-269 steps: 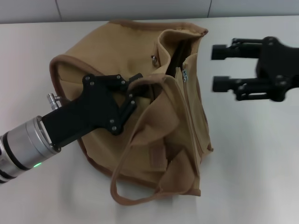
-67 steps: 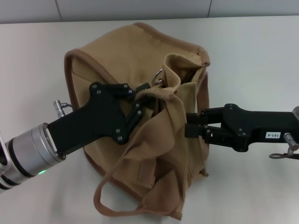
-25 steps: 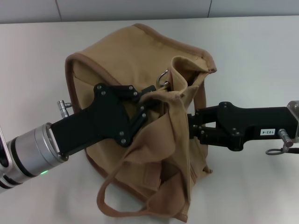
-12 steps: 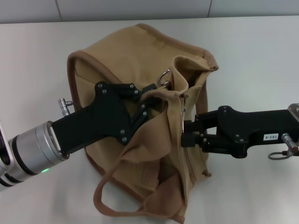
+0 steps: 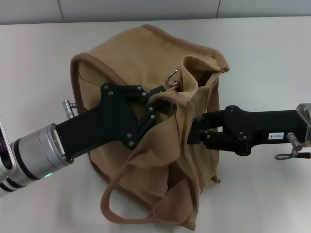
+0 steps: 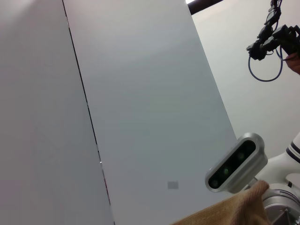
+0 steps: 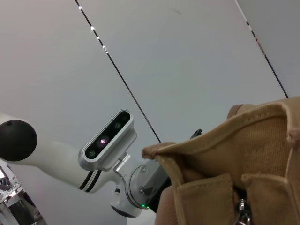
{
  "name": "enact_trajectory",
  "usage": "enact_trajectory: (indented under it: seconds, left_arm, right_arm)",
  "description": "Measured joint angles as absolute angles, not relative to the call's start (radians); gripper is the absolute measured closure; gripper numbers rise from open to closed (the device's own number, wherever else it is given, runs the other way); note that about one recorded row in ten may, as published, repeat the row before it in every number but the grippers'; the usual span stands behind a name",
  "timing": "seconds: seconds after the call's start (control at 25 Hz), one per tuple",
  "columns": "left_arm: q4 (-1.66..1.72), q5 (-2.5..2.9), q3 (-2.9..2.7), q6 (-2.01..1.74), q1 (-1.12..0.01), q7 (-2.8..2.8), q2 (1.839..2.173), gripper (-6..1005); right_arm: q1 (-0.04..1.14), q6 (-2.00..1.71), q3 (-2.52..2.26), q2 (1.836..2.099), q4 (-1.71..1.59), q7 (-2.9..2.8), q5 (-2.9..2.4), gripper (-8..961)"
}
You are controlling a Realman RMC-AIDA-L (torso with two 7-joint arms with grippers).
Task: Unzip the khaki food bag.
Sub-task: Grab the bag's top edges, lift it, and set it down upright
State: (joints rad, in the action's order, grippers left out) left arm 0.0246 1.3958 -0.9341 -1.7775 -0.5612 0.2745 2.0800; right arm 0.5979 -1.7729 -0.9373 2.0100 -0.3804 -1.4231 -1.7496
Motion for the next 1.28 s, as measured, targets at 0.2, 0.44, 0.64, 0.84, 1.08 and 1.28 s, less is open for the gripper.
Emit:
enact_trajectory:
  seconds: [0.2,0.44,0.64,0.84,1.08,1.28]
  left_arm:
    - [0.025,1.396,-0.934,-1.777,-0.561,0.275,2.08,916]
    - [0.025,1.395,-0.934,-1.778,-0.561,0.275,2.08,916]
    - [0.025,1.394,-0.934,-1.773,-0.561,0.275,2.08,916]
    - [0.024,1.393,-0.932,-1.769,-0.561,0.274,2.08,916]
    - [0.024,1.392,-0.923,-1.768,-0.561,0.272,2.08,916]
    - [0.023,1.391,-0.883,-1.767,-0.556,0.272,2.08,916]
  right_arm:
    - [0.601,-1.763,-0.937,2.011,-0.376,-1.424,-1.743,686]
    - [0.603,-1.747,-0.937,2.023,-0.381,-1.425,-1.742,709]
    - [0.6,-1.74,-0.934,2.025,-0.382,-1.411,-1.74,822]
    - [0.593,-1.739,-0.921,2.025,-0.382,-1.401,-1.74,930]
    - [0.591,-1.739,-0.921,2.025,-0.384,-1.39,-1.742,938]
    - [0.576,-1.74,-0.922,2.019,-0.383,-1.38,-1.744,941]
